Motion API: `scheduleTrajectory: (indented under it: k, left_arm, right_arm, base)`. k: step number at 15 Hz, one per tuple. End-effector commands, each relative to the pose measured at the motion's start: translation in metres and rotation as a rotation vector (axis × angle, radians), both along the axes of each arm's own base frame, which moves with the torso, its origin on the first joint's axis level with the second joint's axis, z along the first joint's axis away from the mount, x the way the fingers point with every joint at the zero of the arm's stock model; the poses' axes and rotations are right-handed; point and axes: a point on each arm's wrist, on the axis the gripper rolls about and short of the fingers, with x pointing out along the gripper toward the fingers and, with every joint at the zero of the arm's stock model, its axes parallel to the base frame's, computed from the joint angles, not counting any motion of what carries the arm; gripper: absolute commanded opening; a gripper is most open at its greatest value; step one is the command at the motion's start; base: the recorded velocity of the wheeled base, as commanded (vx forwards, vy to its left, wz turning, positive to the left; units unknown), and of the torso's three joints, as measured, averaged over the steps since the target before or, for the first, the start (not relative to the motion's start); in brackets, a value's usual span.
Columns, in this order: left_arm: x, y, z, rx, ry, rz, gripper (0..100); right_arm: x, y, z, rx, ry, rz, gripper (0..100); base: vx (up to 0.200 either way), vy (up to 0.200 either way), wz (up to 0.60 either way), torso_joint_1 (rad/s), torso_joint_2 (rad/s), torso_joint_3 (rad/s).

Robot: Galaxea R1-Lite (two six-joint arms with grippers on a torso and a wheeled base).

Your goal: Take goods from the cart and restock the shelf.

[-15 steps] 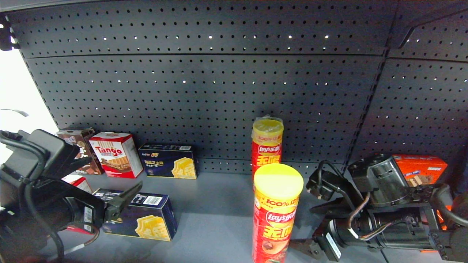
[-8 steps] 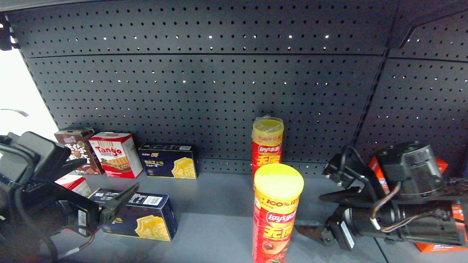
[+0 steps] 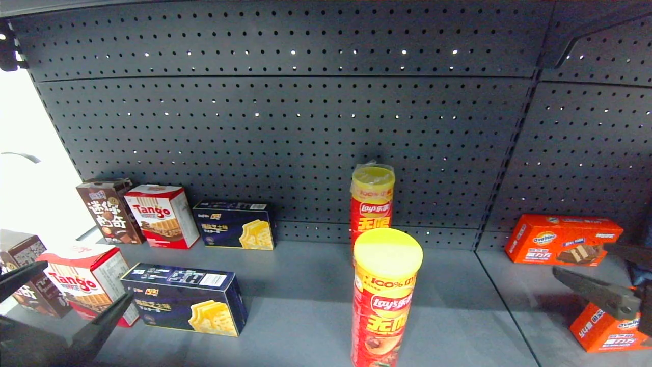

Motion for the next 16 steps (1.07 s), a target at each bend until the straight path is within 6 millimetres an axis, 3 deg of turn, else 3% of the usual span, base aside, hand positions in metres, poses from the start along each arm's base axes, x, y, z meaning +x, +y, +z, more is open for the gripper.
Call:
scheduleTrajectory:
  k: [1,4,7,11,13,16]
  left_arm:
    - [-0.023,0.007,-0.013,-0.002,-0.042,0.019,100]
    - [-0.037,0.011,-0.024,0.001,-0.061,0.041,100]
    - [-0.054,0.015,-0.034,0.000,-0.073,0.057,100]
    - [-0.076,0.020,-0.042,0.010,-0.055,0.080,100]
    - [-0.090,0.023,-0.048,0.023,-0.076,0.083,100]
    - [-0.103,0.026,-0.057,0.055,-0.072,0.076,100]
  right_arm:
    - [-0.065,-0.024,-0.046,0.029,-0.117,-0.230,100]
    - [-0.101,-0.027,-0.090,0.032,-0.209,-0.371,100]
    - [-0.124,-0.025,-0.124,0.023,-0.232,-0.444,100]
    - [-0.126,-0.028,-0.126,0.044,-0.234,-0.623,100]
    - [-0.125,-0.025,-0.127,0.080,-0.209,-0.440,100]
    - [-0.125,-0.024,-0.131,0.082,-0.160,-0.378,100]
  base:
    - [0.000,0.000,0.00,0.000,0.00,0.000]
    - [0.000,0.000,0.00,0.000,0.00,0.000]
    - [0.000,0.000,0.00,0.000,0.00,0.000]
    - [0.000,0.000,0.00,0.000,0.00,0.000]
    - [0.000,0.000,0.00,0.000,0.00,0.000]
    - [0.000,0.000,0.00,0.000,0.00,0.000]
